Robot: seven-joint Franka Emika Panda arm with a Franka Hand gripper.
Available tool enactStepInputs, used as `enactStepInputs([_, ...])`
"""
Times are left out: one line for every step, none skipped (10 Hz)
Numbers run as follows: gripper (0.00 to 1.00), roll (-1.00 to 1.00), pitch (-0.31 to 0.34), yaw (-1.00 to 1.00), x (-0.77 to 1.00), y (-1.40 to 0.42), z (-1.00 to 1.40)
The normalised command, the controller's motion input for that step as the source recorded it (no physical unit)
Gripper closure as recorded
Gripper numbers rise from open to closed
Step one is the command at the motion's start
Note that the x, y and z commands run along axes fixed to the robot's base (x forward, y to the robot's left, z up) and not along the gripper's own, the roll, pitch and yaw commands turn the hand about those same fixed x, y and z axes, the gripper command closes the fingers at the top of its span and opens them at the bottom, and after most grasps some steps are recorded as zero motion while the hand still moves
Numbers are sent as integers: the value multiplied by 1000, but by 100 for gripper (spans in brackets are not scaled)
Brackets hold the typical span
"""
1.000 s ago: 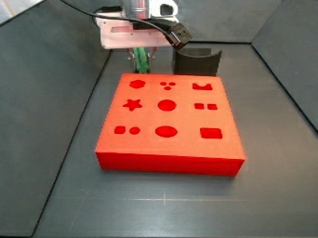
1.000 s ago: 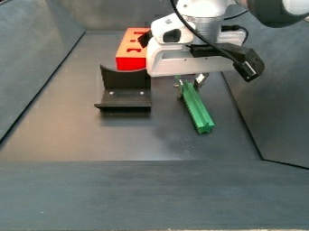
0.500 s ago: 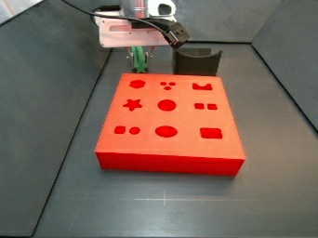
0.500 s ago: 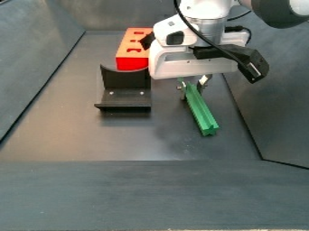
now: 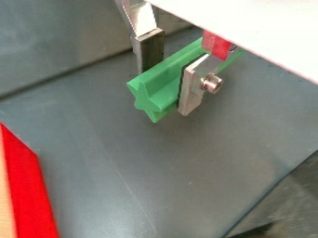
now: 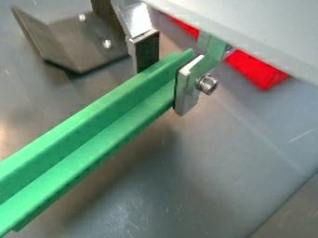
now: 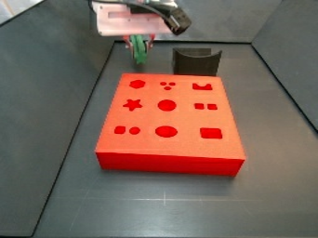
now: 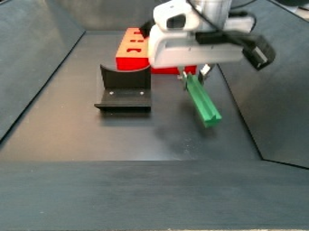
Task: Pick up the star object. Move up. Place the star object on the fixture. Regrasp the star object. Move to above the board. Insert the star object.
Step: Move up, then place the star object on the fixture.
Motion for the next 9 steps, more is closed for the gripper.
enactStepInputs([100,0,25,20,-17,9,287])
enactStepInputs([100,0,0,0,0,0,1000])
enactStepInputs([100,2,-7,-5,10,-1,1000])
enactStepInputs([100,-1,19,-5,-4,-3,1000])
enactStepInputs([100,0,18,-5,-4,-2,1000])
enactStepInputs([100,0,22,-5,-11,-2,1000])
enactStepInputs([100,1,25,-5,-16,-2,1000])
enactStepInputs([100,1,28,-6,-18,-1,1000])
enactStepInputs([100,2,31,-6,-19,-1,1000])
